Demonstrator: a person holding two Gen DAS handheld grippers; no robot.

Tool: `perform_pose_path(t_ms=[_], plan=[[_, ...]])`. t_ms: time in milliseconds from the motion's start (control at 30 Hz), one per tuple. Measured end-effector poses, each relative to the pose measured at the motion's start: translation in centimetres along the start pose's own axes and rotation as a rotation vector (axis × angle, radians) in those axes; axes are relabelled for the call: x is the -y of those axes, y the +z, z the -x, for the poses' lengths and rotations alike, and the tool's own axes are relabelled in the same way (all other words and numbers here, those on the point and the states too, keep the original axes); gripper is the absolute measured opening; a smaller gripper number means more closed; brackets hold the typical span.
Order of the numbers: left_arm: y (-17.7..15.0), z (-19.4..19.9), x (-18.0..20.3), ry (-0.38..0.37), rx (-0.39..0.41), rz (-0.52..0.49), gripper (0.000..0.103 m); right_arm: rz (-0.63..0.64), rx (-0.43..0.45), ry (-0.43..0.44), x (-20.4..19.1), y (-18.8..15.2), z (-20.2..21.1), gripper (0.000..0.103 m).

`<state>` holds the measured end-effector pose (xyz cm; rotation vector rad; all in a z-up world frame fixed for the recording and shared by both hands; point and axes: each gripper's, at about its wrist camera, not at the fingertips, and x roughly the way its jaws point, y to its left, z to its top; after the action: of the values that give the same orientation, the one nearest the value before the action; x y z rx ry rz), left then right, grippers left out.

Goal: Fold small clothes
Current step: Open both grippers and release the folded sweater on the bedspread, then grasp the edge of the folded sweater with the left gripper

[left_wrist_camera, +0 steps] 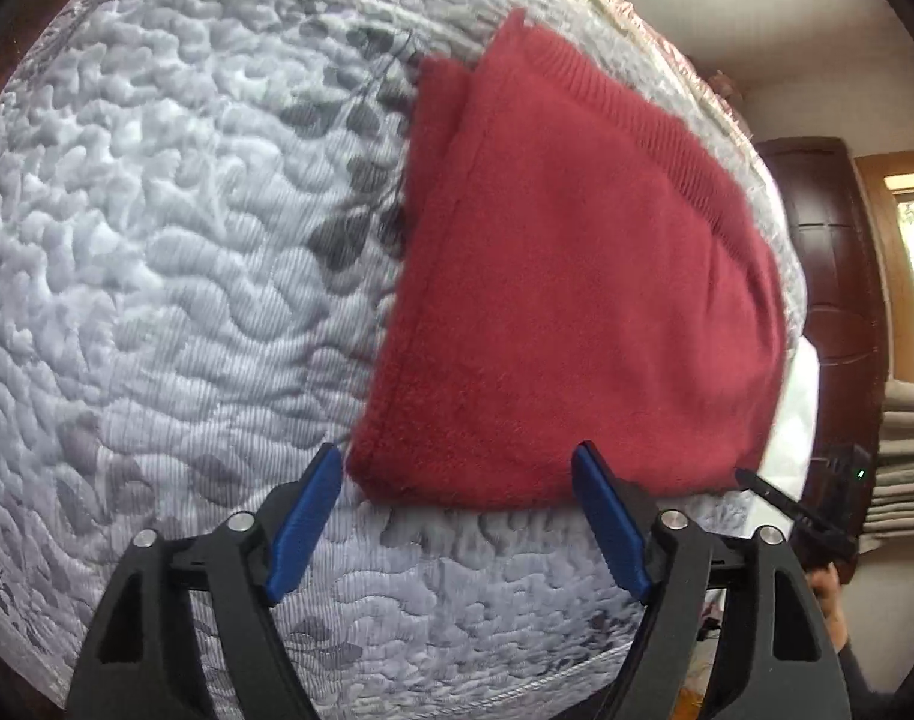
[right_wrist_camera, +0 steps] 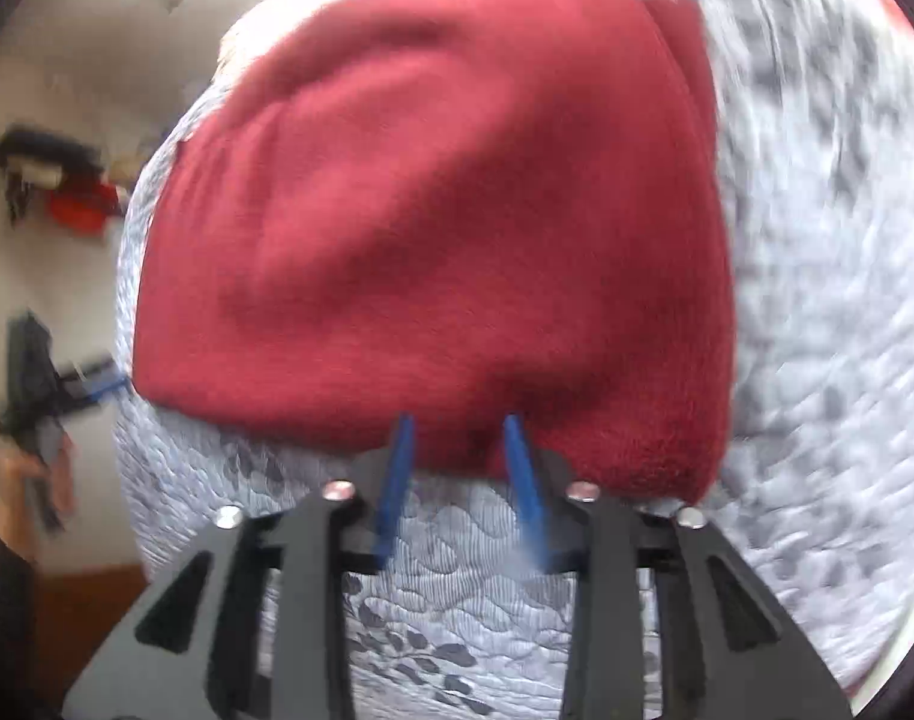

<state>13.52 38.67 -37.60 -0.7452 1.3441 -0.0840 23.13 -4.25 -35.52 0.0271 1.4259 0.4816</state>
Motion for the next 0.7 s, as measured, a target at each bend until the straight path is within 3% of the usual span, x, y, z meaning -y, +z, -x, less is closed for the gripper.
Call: perform_pose_path(t_ms=[67,133,233,333,533,700], plan=[[2.6,1.5,0.2,-0.050,0.020,0.008,0.095,0.201,0.068,-0.105,-5.1,-0.6,1.6,0.067],[5.9,2.1,0.1,-0.108,0.019,0.027,0.096,0.424,0.109,-0.202,-10.7,-2.2,1.5,0.069],[10.6,1.0,0.0,-0.191,-0.020,0.051,0.097,0.672,0.151,-0.261,-18.6,-4.6,-0.9,0.071],[12.9,-0.7,-1.0,-0.205,-0.058,0.054,0.097,0.867,0.190,-0.322,-24.9,-6.6,-4.2,0.074],[15.7,-5.1,-2.2,-0.218,-0.133,0.069,0.097,1.034,0.245,-0.381,-32.2,-7.0,-10.1,0.074],[16.0,-7.2,-0.8,-0.250,-0.178,0.013,0.097,1.104,0.271,-0.430,-35.2,-7.1,-13.8,0.074]])
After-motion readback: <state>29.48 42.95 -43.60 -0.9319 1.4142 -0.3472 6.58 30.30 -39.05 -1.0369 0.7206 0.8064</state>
